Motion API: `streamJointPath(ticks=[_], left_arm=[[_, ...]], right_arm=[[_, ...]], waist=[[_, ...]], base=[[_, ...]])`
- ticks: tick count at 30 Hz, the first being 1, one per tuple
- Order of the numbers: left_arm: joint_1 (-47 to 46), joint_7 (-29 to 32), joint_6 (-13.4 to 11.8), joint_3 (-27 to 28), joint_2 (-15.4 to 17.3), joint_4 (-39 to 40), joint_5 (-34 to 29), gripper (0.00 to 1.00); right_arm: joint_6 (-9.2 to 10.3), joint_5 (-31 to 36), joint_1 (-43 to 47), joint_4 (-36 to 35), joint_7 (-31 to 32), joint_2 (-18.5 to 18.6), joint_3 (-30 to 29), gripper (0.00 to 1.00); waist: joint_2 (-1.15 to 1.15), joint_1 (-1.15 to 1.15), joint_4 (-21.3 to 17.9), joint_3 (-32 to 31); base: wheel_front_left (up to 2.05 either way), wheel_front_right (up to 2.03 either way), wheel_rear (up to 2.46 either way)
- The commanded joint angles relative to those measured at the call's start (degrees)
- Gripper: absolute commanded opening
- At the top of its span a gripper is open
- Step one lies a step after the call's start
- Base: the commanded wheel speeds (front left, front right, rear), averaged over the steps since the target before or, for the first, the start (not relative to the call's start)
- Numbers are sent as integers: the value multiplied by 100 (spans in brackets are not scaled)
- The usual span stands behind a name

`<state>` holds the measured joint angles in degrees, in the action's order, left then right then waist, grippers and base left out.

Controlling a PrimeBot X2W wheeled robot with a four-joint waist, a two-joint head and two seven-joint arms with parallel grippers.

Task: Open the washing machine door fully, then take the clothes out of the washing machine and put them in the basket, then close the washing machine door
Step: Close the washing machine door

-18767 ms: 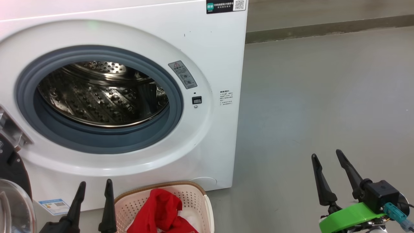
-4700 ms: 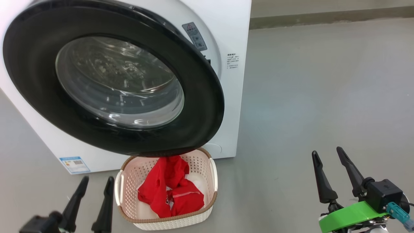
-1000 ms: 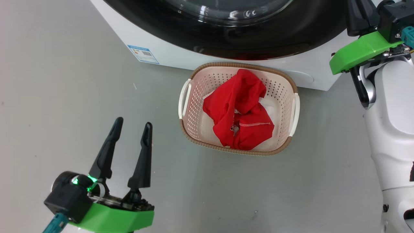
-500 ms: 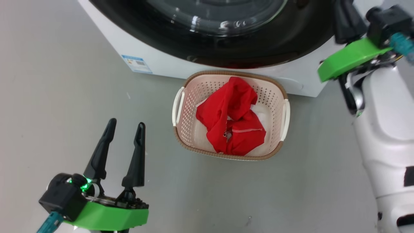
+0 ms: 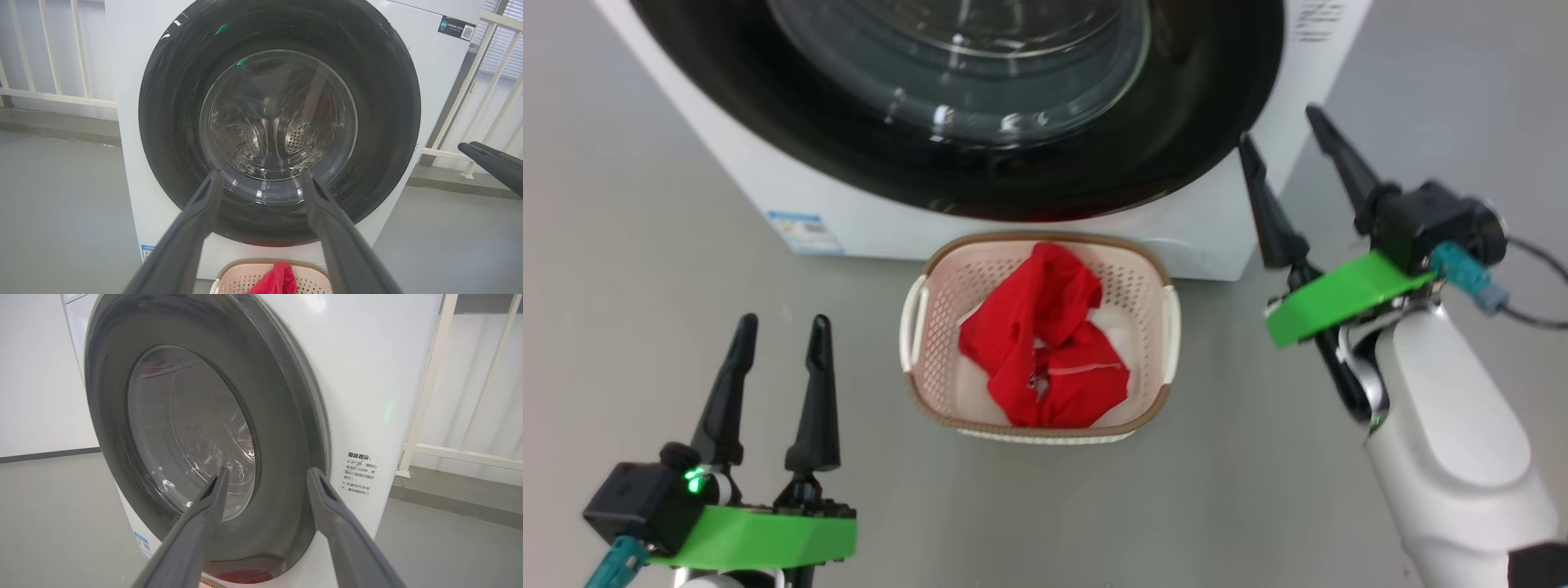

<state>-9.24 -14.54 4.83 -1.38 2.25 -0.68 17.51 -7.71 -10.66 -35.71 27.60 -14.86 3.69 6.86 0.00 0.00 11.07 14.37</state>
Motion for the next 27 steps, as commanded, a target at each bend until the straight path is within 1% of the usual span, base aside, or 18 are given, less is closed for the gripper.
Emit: streamJointPath(ticks=[1, 4, 11, 18, 27], left_arm=[[41, -46, -66, 241, 64, 143, -51, 100], [146, -46, -63, 327, 64, 135, -123, 100], [335, -46, -74, 408, 63, 123, -199, 100], [495, -46, -73, 509, 63, 80, -227, 100], [804, -46, -66, 679, 72, 24, -344, 100]], right_arm=[[22, -73, 140, -217, -14, -79, 162, 100], [22, -82, 539, -445, -14, -80, 180, 100], [22, 64, 1034, -790, -14, -80, -37, 100], [22, 215, 1500, -1196, -14, -80, -262, 100], [22, 216, 2450, -1717, -14, -80, -599, 100]], waist=[[0, 0, -327, -305], [0, 0, -574, -511], [0, 0, -916, -740], [0, 0, -1105, -924], [0, 0, -1337, -1254]], base=[[0, 0, 0], [0, 0, 0], [0, 0, 0], [0, 0, 0], [0, 0, 0]])
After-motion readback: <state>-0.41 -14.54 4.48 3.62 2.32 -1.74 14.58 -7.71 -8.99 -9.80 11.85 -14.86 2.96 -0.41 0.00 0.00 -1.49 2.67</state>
